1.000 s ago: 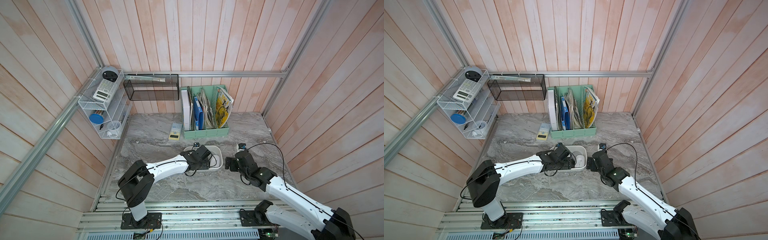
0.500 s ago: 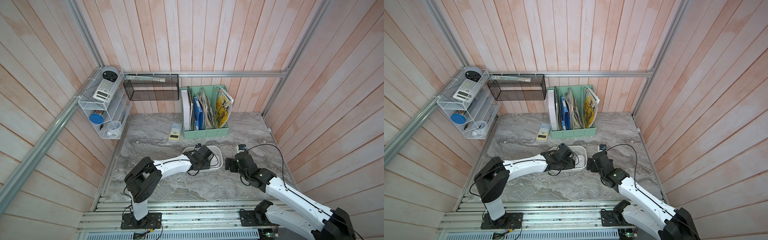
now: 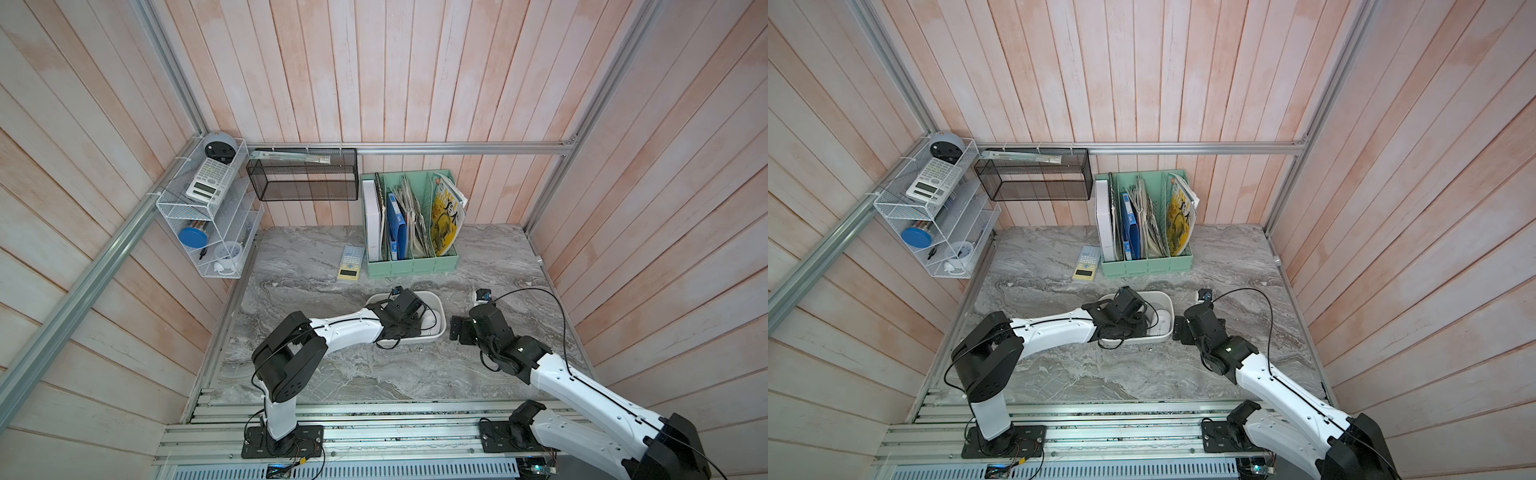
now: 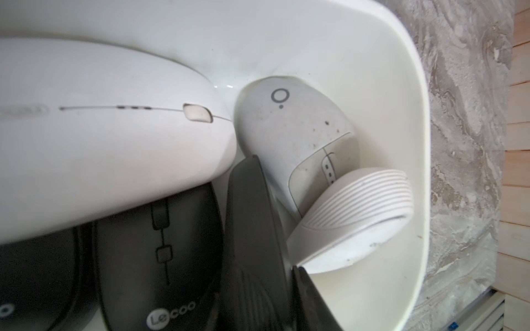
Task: Take out the mouse from the storage box
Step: Pick up the mouse from the storage box, then place the mouse at the center of the board.
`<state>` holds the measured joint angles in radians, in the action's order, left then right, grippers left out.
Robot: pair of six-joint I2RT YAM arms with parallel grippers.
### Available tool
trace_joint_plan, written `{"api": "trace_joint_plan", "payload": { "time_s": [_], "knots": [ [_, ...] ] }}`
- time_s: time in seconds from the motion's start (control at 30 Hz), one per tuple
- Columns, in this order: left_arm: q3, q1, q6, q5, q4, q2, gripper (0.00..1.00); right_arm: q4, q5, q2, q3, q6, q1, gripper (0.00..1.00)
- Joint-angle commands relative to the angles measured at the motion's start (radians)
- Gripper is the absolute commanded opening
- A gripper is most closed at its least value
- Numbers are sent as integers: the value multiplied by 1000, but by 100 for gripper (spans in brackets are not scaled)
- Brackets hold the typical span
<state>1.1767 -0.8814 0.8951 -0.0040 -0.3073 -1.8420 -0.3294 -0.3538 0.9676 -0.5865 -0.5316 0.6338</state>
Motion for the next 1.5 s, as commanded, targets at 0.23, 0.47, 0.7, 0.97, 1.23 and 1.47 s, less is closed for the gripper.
{"api": "trace_joint_plan", "payload": {
  "time_s": [0.23,0.47,0.7,0.97,1.23,1.47],
  "knots": [
    [-55,14,7,-9,59,97,29,-5,1,10,-31,-18,7,98],
    [-136,39,39,25,150,193,27,-20,-1,2,-42,-11,8,97],
    [-297,103,100,100,312,364,27,-30,-2,3,-58,-5,8,98],
    [-492,248,151,149,384,599,26,-29,4,19,-73,-7,16,98],
    [-648,463,216,309,493,677,26,-25,1,37,-78,-16,32,97],
    [-737,572,280,406,701,577,25,-36,-12,39,-86,-22,47,98]
  ]
}}
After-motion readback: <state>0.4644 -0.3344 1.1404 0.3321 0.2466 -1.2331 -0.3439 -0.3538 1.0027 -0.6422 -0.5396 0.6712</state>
